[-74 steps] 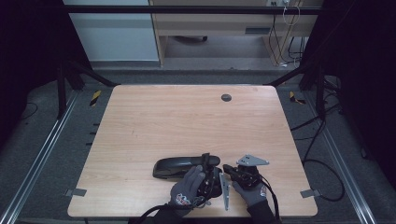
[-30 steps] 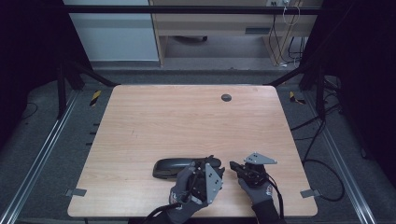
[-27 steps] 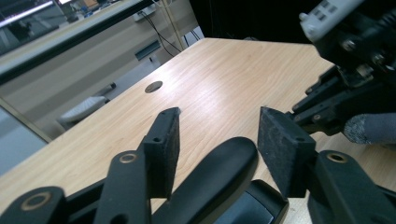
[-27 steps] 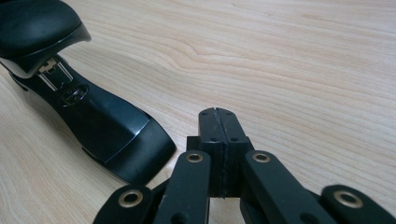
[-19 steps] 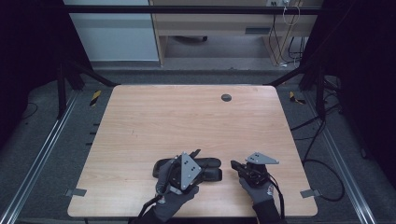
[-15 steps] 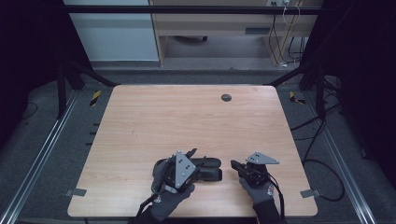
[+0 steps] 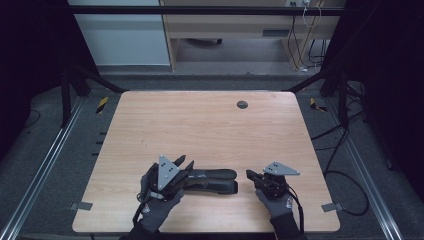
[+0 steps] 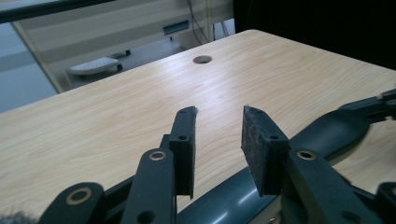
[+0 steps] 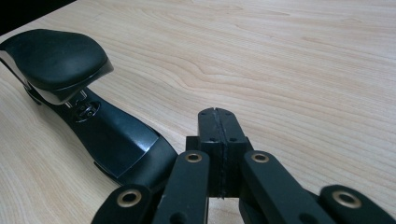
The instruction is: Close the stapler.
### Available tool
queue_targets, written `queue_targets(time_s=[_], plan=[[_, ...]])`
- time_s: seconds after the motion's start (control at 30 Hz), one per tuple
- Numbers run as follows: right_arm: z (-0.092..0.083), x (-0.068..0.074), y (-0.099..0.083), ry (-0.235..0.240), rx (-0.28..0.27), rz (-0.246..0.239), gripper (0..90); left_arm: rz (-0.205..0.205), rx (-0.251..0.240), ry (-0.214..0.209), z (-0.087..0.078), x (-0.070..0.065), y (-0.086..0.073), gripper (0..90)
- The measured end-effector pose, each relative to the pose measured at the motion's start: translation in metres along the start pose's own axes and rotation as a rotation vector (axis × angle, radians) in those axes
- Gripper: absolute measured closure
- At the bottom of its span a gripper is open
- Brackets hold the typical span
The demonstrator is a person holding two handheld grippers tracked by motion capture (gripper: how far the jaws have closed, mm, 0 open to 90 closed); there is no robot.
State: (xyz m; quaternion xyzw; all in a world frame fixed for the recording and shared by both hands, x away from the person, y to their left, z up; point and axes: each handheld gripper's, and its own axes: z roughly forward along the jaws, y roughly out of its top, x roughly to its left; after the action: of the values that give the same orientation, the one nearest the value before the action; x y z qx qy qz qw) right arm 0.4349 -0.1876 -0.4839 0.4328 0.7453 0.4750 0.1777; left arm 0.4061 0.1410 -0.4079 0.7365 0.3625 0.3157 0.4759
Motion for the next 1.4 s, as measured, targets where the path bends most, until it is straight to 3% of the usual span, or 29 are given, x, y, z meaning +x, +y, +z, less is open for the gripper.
queue_targets(time_s=[0.17,0.47,0.63,0.97,1.13,1.4], plan=[[0.000,0.000,0.001,0.007,-0.001,-0.001,90.0,-0.006,0.012,0.009,-0.003,0.015,-0.010,65.2],[-0.005,-0.003,0.008,0.009,-0.026,0.004,90.0,-0.044,0.040,0.074,-0.014,0.045,-0.031,63.7],[-0.006,-0.002,0.012,0.013,-0.029,-0.001,90.0,-0.055,0.057,0.098,-0.017,0.055,-0.039,62.9],[-0.009,0.009,0.030,0.041,-0.057,-0.035,90.0,-0.085,0.086,0.138,-0.023,0.075,-0.054,60.7],[-0.010,0.019,0.042,0.081,-0.084,-0.042,90.0,-0.106,0.107,0.156,-0.026,0.083,-0.068,59.8],[-0.008,0.034,0.048,0.130,-0.081,-0.064,90.0,-0.134,0.127,0.191,-0.030,0.094,-0.080,59.8]])
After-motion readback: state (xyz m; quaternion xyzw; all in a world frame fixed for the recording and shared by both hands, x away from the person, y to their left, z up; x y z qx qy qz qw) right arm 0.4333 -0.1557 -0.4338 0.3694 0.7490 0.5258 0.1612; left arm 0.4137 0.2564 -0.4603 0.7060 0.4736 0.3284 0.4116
